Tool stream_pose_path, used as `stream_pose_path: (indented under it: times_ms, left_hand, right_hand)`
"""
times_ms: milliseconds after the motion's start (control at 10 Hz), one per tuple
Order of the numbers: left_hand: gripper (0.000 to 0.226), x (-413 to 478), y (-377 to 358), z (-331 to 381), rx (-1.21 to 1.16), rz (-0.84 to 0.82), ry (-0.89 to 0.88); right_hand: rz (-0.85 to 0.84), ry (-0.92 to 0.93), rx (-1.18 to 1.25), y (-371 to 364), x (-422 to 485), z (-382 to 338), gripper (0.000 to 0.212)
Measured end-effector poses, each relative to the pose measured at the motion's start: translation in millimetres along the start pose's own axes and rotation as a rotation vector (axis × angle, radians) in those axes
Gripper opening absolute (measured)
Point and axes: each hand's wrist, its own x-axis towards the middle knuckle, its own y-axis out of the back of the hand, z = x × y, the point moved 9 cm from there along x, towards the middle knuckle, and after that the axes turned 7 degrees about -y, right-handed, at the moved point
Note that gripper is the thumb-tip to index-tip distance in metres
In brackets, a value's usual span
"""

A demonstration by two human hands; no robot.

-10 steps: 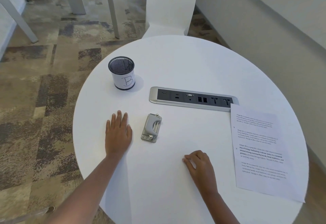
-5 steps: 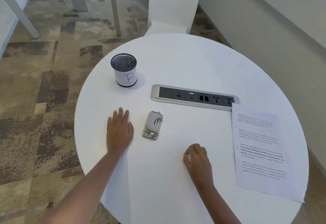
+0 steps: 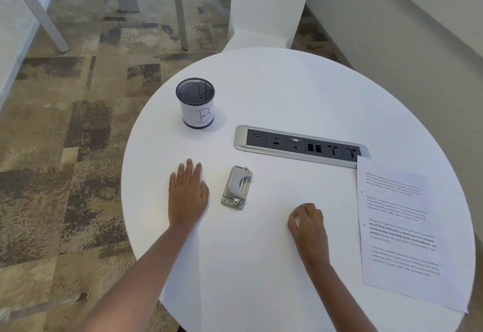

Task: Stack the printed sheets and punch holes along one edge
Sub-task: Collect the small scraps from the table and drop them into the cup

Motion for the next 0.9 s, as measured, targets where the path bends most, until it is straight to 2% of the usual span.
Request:
stream_pose_path:
  times_ms: [300,400,500,600,700,800,900]
  left_hand:
    - [0.054,0,1,0,0.000,0.011,-0.011]
    - [0.055,0,1,0,0.001,0.005,-0.012]
    - [0.056,2,1,0,-0.003,0.001,-0.027]
    - [0.056,7,1,-2,-0.011,0.001,-0.041]
    - [0.055,12,0,-4,-0.012,-0.008,-0.040]
    - [0.059,19,-3,-4,-0.010,-0.023,-0.070]
    - [0.060,27,-4,-7,-0.018,-0.029,-0.085]
  right_hand:
    - [-0.023,0.025,-0.066,-7,11,-4,0.013]
    - [-0.062,-0.131,0.304,3,23,12,0.014]
    - [-0.069,-0.304,0.642,17,38,22,0.031]
    - [-0.079,-0.572,0.965,13,55,37,0.022]
    - [-0.129,-0.643,1.176,16,70,20,0.015]
    - [-0.196,-0.581,1.282,20,88,-14,0.016]
    - [-0.255,-0.509,1.261,19,100,-54,0.019]
